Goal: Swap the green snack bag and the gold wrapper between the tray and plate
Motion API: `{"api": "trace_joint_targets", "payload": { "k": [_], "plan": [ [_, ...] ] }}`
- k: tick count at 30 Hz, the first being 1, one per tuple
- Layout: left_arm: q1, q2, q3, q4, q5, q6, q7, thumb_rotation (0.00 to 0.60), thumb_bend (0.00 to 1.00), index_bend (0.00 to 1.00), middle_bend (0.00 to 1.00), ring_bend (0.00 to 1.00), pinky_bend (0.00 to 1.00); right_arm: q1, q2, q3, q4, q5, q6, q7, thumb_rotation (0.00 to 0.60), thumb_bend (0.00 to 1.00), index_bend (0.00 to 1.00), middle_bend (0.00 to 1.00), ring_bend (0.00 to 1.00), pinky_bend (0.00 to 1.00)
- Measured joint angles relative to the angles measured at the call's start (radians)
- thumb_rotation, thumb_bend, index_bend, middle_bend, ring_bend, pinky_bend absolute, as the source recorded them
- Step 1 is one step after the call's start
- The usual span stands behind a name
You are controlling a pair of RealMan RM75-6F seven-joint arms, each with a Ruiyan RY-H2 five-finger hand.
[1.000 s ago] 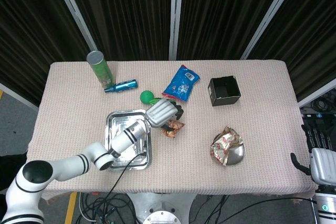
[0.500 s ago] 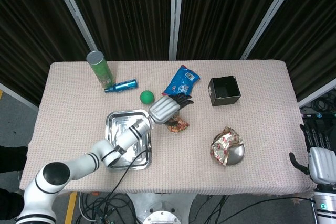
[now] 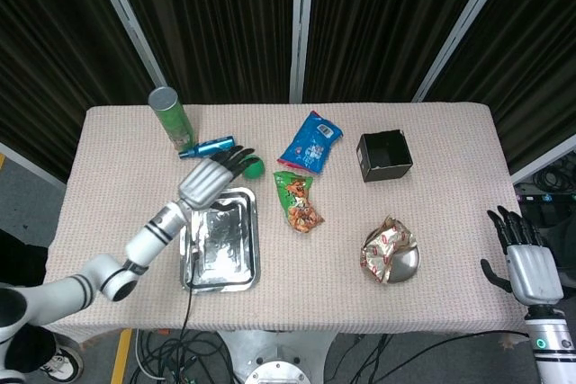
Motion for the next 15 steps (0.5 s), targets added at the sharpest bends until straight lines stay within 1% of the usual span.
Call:
{"api": "trace_joint_targets", "payload": {
  "k": [2, 5, 10, 13, 15],
  "plan": [
    [0.074, 0.076, 0.025, -0.079, -0.027, 0.037, 0.033, 0.600, 0.15, 0.10, 0.05, 0.03, 0.21, 0.025, 0.012, 0.000, -0.013, -0.011, -0.028, -0.028, 0.600, 0.21, 0.00, 0.00, 0.00, 0.00],
    [0.181, 0.150, 0.067, -0.153, -0.054, 0.109, 0.067, 0.600, 0.15, 0.10, 0.06, 0.03, 0.21, 0.071, 0.029, 0.002, -0.037, -0.033, -0.072, -0.083, 0.600, 0.20, 0.00, 0.00, 0.00, 0.00],
    [0.336, 0.193, 0.144, -0.213, -0.062, 0.234, 0.087, 0.600, 0.15, 0.10, 0.07, 0.03, 0.21, 0.159, 0.054, 0.009, -0.090, -0.059, -0.183, -0.180, 0.600, 0.21, 0.00, 0.00, 0.00, 0.00],
    [0.405, 0.195, 0.174, -0.221, -0.057, 0.287, 0.075, 0.600, 0.15, 0.10, 0.08, 0.03, 0.21, 0.213, 0.062, 0.011, -0.118, -0.059, -0.268, -0.236, 0.600, 0.22, 0.00, 0.00, 0.00, 0.00],
    [0.438, 0.189, 0.183, -0.215, -0.055, 0.306, 0.055, 0.600, 0.15, 0.10, 0.08, 0.03, 0.21, 0.256, 0.057, 0.010, -0.136, -0.051, -0.337, -0.286, 0.600, 0.22, 0.00, 0.00, 0.00, 0.00]
  ]
}}
